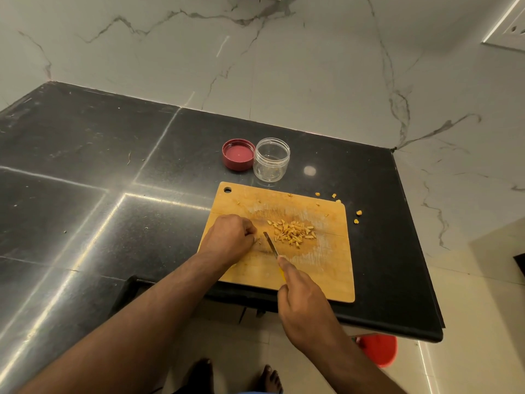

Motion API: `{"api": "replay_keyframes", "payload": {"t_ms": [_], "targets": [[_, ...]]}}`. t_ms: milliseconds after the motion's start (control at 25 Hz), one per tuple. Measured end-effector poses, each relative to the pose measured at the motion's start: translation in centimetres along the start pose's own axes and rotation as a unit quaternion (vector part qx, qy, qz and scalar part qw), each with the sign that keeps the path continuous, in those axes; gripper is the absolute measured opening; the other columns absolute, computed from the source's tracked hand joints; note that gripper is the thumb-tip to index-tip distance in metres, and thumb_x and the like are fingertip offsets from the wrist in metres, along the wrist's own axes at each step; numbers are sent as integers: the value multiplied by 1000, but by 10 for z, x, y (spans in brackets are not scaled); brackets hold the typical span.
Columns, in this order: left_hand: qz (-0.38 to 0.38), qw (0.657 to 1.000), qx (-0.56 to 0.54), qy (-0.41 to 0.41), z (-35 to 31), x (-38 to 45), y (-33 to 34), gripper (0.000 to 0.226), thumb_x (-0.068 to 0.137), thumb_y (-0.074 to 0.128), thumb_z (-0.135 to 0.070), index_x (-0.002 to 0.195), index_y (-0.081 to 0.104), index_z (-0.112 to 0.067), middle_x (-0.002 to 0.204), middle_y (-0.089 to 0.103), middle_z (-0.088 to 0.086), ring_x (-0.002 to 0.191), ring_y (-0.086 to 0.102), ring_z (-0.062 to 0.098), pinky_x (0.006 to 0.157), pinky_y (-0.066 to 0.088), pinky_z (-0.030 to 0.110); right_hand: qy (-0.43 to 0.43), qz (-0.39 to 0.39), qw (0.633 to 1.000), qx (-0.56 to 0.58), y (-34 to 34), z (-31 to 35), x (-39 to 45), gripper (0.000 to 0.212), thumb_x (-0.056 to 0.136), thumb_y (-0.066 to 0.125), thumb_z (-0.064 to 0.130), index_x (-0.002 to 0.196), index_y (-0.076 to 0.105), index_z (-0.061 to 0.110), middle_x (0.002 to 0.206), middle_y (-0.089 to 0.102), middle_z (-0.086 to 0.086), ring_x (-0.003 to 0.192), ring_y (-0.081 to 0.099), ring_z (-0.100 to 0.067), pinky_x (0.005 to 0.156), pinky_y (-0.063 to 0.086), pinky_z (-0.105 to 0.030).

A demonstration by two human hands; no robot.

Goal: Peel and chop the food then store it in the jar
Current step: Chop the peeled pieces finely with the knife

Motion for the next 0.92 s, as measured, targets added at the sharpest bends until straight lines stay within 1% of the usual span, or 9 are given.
{"api": "replay_keyframes", "payload": {"t_ms": [80,200,320,400,520,600,720,840,920], "targets": [[-6,1000,1,5,-1,-2,0,27,94,65,-23,120,72,-17,113,73,-3,96,65,12,88,56,29,-8,7,1000,-3,5,4,5,51,105,34,23,155,24,25,150,41,6,132,38,-3,106,29,-13],[-13,1000,-4,-5,1,-3,0,24,94,66,-24,116,74,-18,108,73,-4,90,64,11,79,55,26,-15,8,1000,-17,9,8,12,52,104,35,21,155,26,22,150,42,3,134,38,-6,108,29,-15],[-3,1000,-7,-13,3,0,2,19,93,66,-23,109,77,-19,100,73,-5,83,63,11,70,50,24,-11,9,999,-34,12,10,17,52,103,34,21,155,26,22,146,46,-1,129,45,-12,108,39,-25],[1,1000,-8,-17,3,2,2,18,93,65,-21,106,77,-19,97,73,-5,80,62,11,66,47,23,-10,13,999,-50,13,13,19,53,103,33,21,155,24,23,140,48,-3,122,50,-17,102,44,-32],[0,1000,-14,-22,4,3,2,16,92,65,-22,103,77,-19,95,73,-4,79,62,11,64,47,23,-11,20,998,-60,16,14,14,53,103,32,22,155,20,25,134,50,-5,114,52,-20,97,46,-36],[0,1000,-14,-24,4,2,2,16,92,66,-23,104,77,-19,96,73,-4,80,62,11,66,49,23,-6,22,998,-50,17,10,4,53,103,33,24,155,20,27,131,50,-1,109,53,-17,94,47,-35],[-4,1000,-18,-24,4,2,1,20,93,66,-22,110,75,-18,101,73,-3,87,63,11,76,55,28,5,24,999,-40,14,3,-13,54,104,33,25,155,18,31,131,49,3,108,53,-13,93,48,-32],[-3,1000,-15,-17,3,-1,1,25,94,66,-22,117,74,-17,110,73,-2,95,65,12,85,56,30,-4,-2,1000,-21,5,3,-12,54,104,35,22,155,21,28,131,50,4,107,52,-10,92,46,-25],[-5,1000,-18,-18,5,-3,1,27,94,66,-22,119,72,-17,114,73,-2,99,65,12,88,56,30,-13,-6,1000,-21,5,7,-5,53,103,35,20,155,23,25,136,50,3,113,50,-9,95,43,-22]]}}
Point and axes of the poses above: each hand's wrist, its own x-axis towards the middle knuckle, its own y-axis out of the palm, z = x × y, the point moved 9 cm from there along x, towards the middle knuckle
